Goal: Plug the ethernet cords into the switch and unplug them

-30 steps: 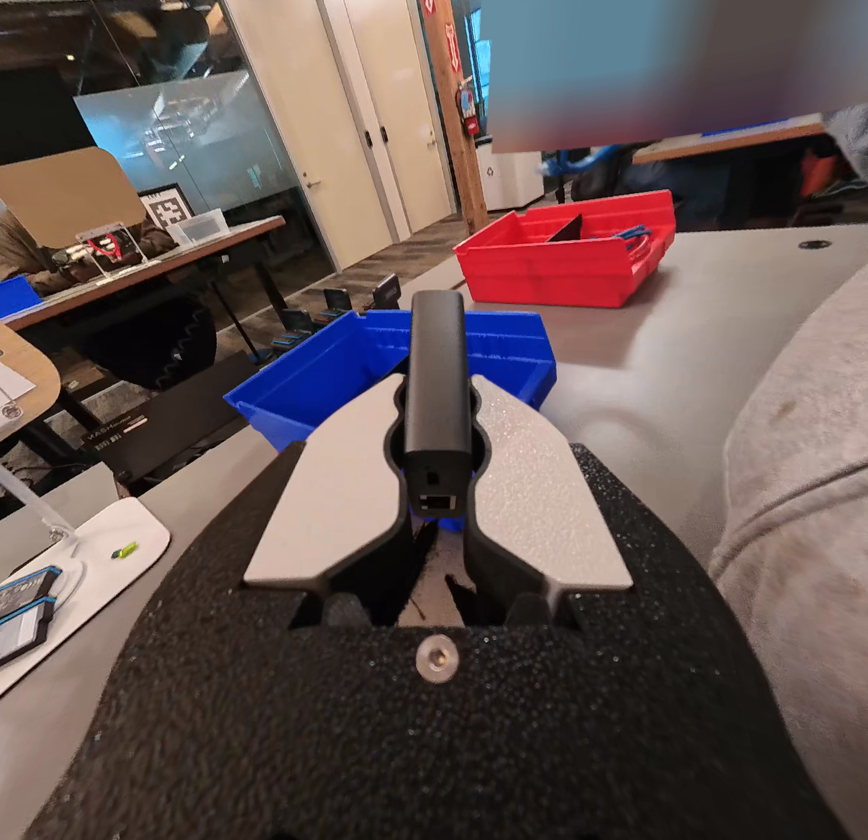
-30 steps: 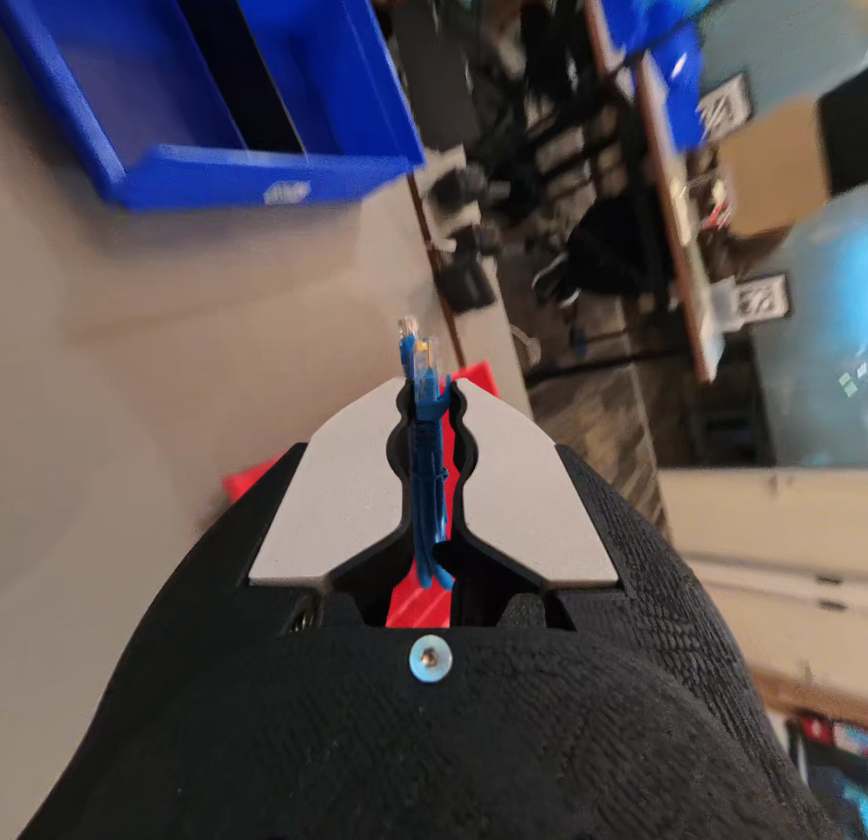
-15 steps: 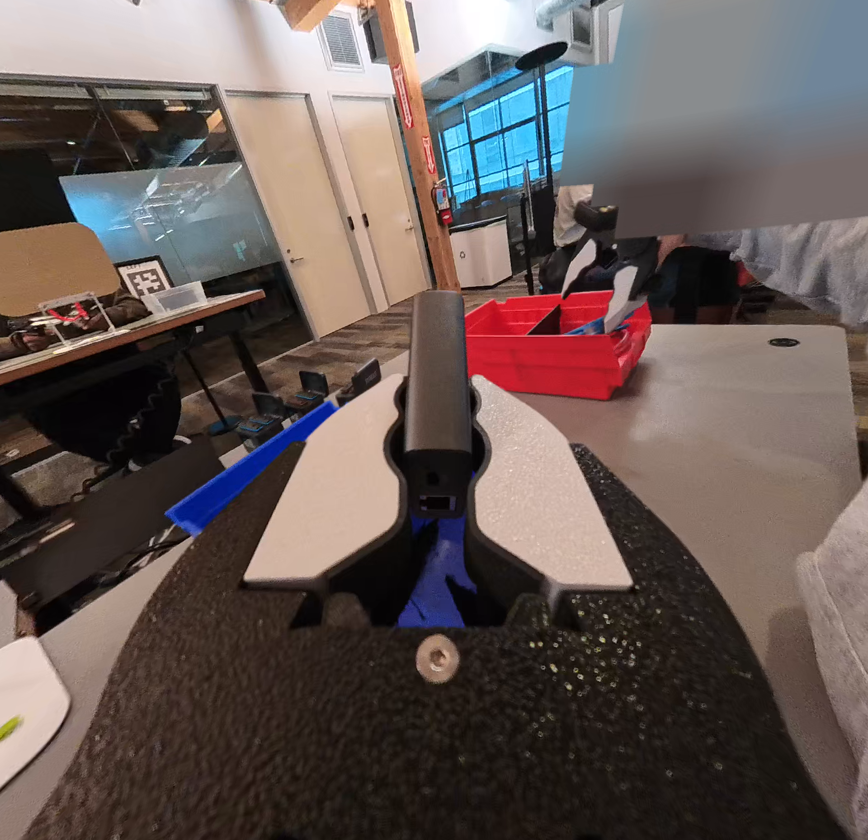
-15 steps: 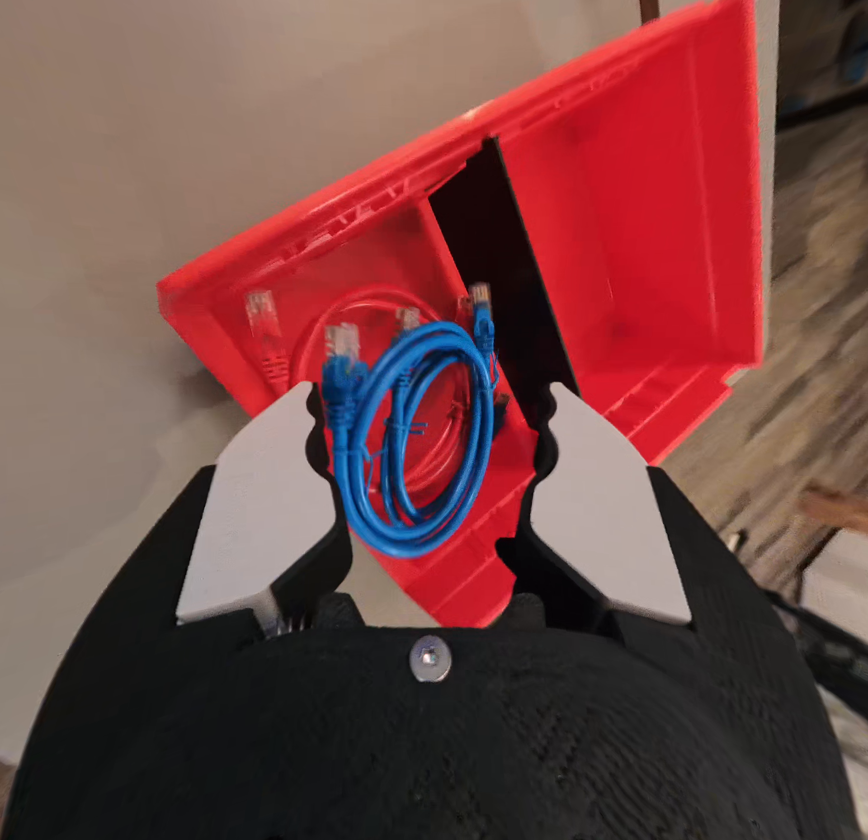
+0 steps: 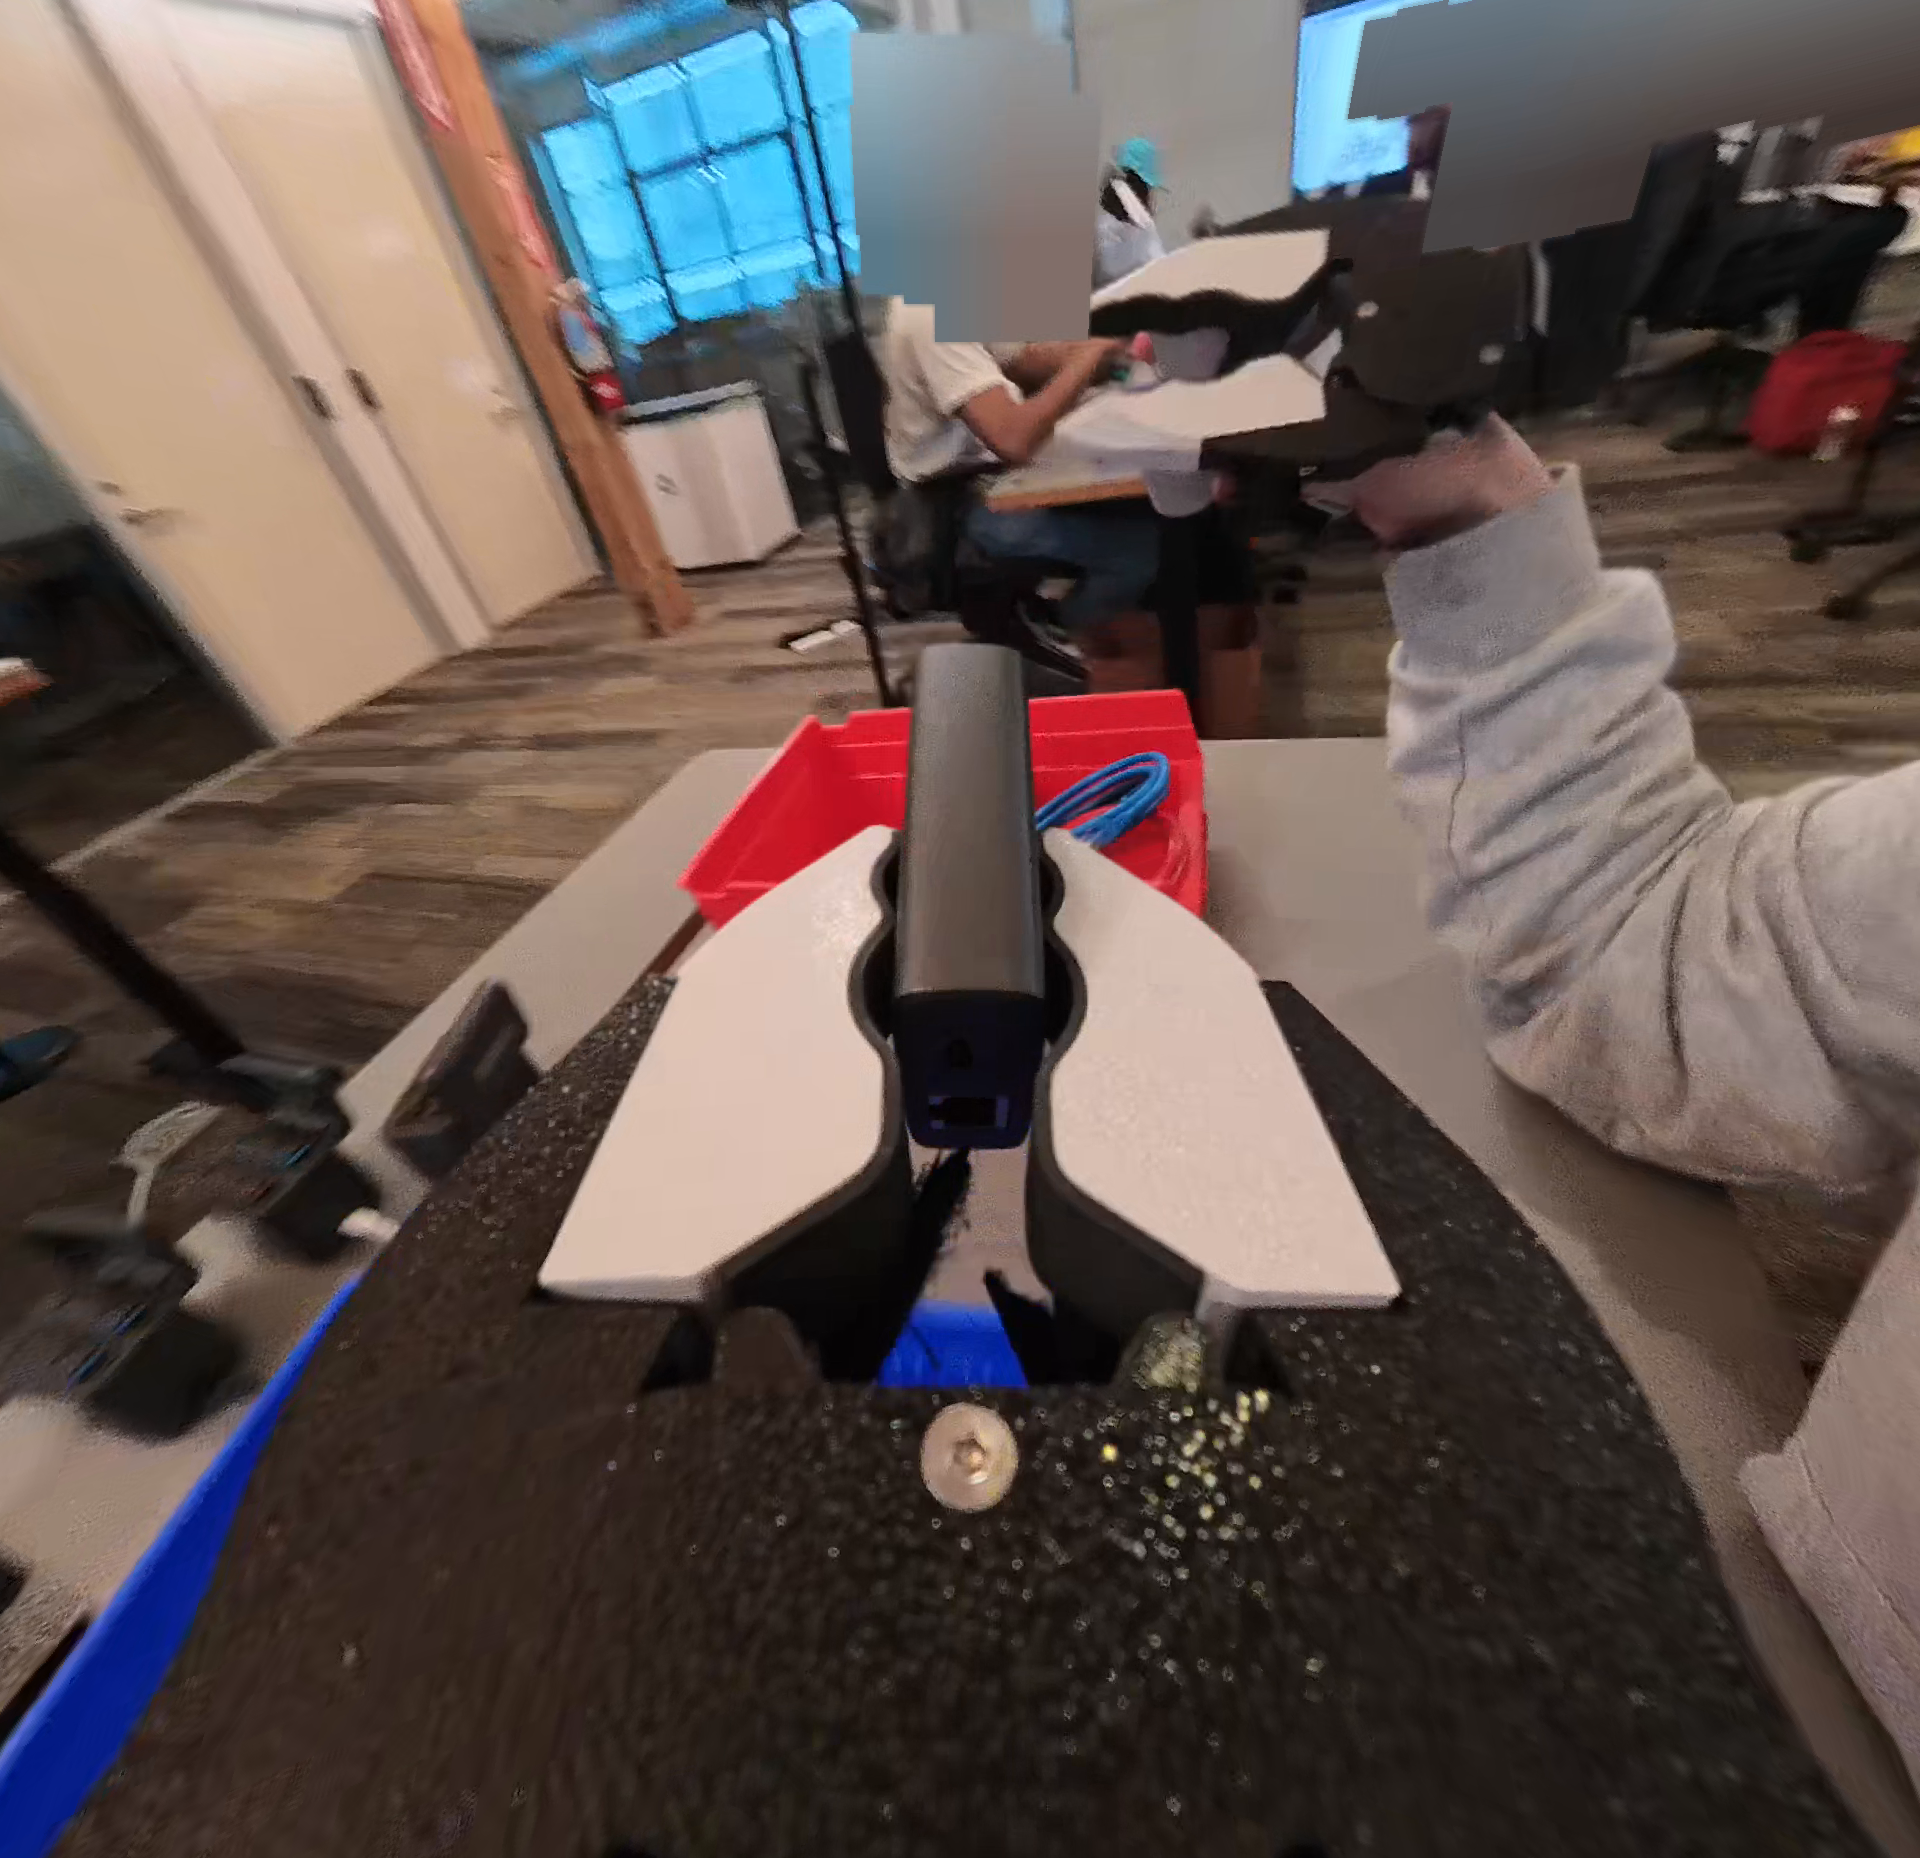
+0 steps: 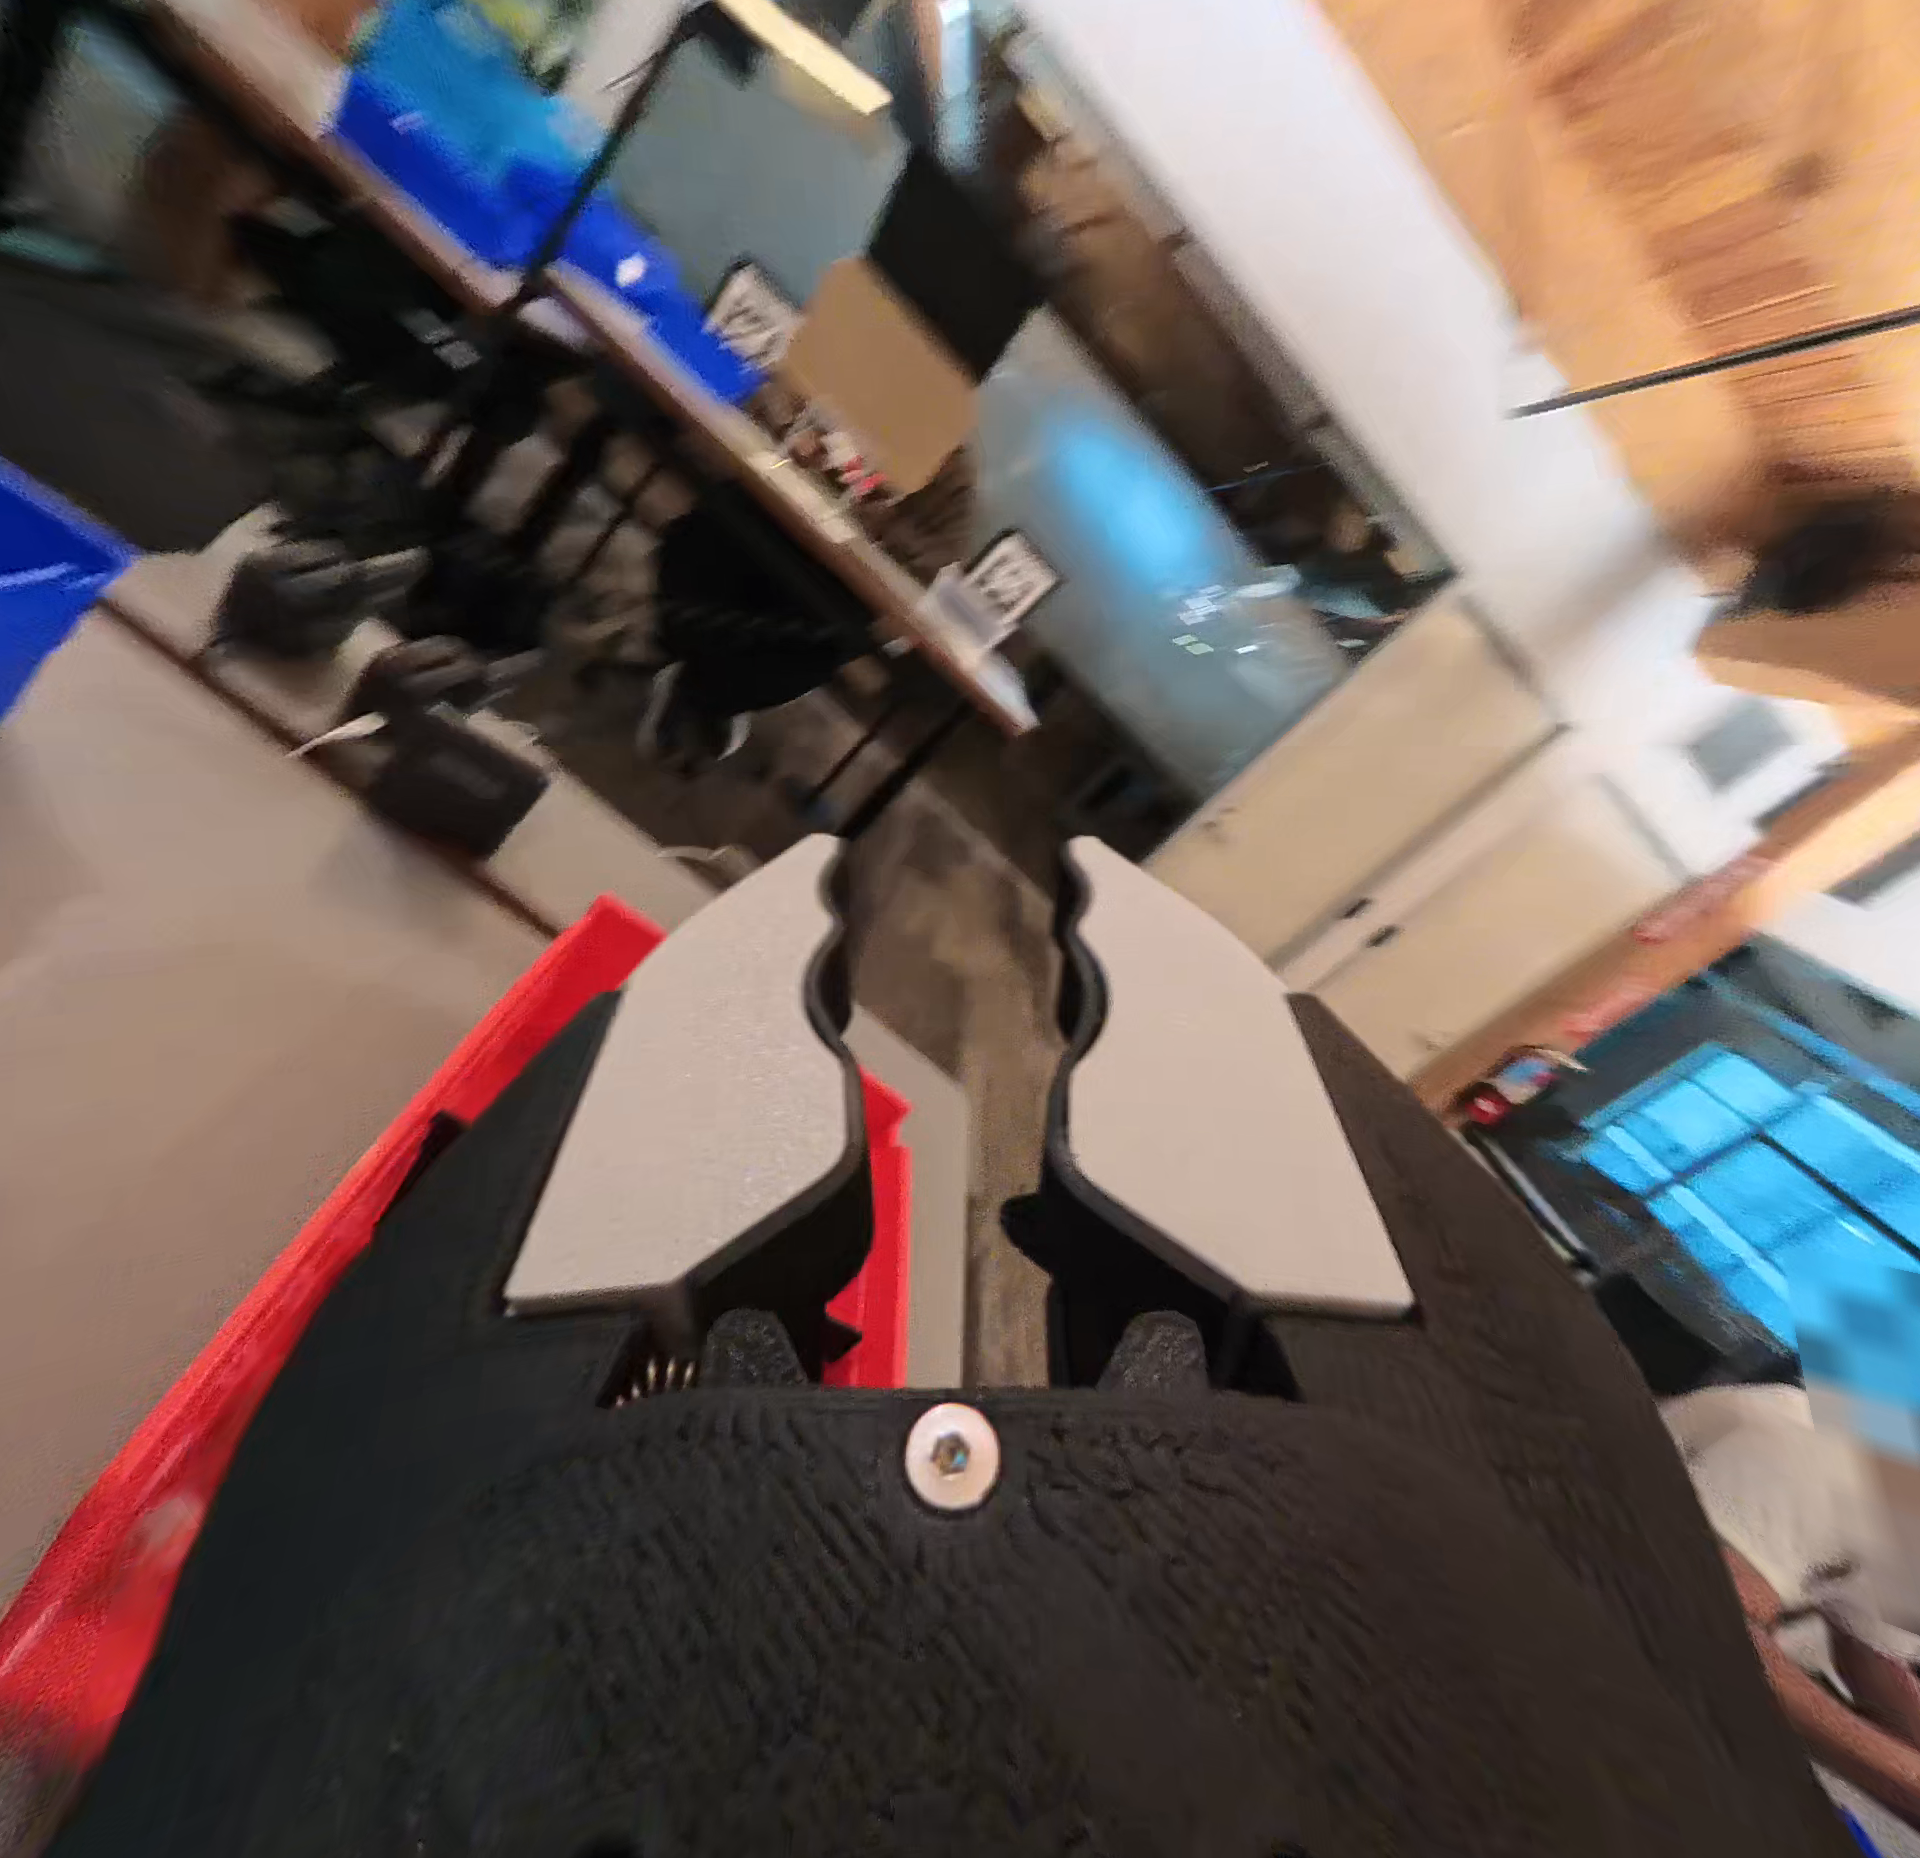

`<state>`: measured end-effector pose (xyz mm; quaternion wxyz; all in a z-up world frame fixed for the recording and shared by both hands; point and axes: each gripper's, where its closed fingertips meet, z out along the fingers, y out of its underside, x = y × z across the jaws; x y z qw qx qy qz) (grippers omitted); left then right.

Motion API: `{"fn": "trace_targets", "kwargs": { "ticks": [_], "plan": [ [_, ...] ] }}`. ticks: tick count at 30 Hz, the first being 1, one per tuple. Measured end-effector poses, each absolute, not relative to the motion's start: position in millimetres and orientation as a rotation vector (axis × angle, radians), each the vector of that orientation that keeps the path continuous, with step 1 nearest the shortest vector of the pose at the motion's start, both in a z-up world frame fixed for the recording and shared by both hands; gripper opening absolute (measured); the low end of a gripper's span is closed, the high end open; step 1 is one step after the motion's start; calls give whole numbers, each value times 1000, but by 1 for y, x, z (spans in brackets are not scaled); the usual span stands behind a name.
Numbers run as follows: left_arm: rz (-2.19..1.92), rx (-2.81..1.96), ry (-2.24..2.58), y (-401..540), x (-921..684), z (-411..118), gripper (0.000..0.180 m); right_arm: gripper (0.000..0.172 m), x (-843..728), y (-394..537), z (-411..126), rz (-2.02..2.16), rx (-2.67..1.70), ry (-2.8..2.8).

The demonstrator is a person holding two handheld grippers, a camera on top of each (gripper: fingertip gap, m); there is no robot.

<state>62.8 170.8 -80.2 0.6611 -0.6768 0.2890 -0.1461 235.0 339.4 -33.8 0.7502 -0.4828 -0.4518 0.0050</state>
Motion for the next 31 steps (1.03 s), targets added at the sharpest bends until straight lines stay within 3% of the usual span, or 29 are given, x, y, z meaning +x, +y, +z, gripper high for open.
{"fn": "trace_targets", "kwargs": {
  "ticks": [2, 5, 12, 16, 19, 26, 31],
  "plan": [
    [-397, -1585, 709, 212, 88, -78, 21, 13, 247, 337, -24, 9, -1026, -907],
    [-476, -1729, 766, 284, 125, -95, 21, 1, 270, 344, -11, 20, -1055, -776],
    [-181, -2247, 799, 455, 159, -212, 21, 0, 309, 372, -18, 209, -1180, -598],
    [1, -2506, 885, 484, 164, -271, 21, 0, 314, 390, -32, 261, -1239, -591],
    [128, -2534, 939, 492, 165, -287, 35, 0, 311, 397, -38, 345, -1257, -590],
    [106, -2346, 854, 498, 177, -245, 70, 0, 316, 399, -37, 354, -1248, -560],
    [114, -2265, 838, 437, 150, -188, 93, 0, 311, 389, -30, 355, -1210, -576]
  ]
}}
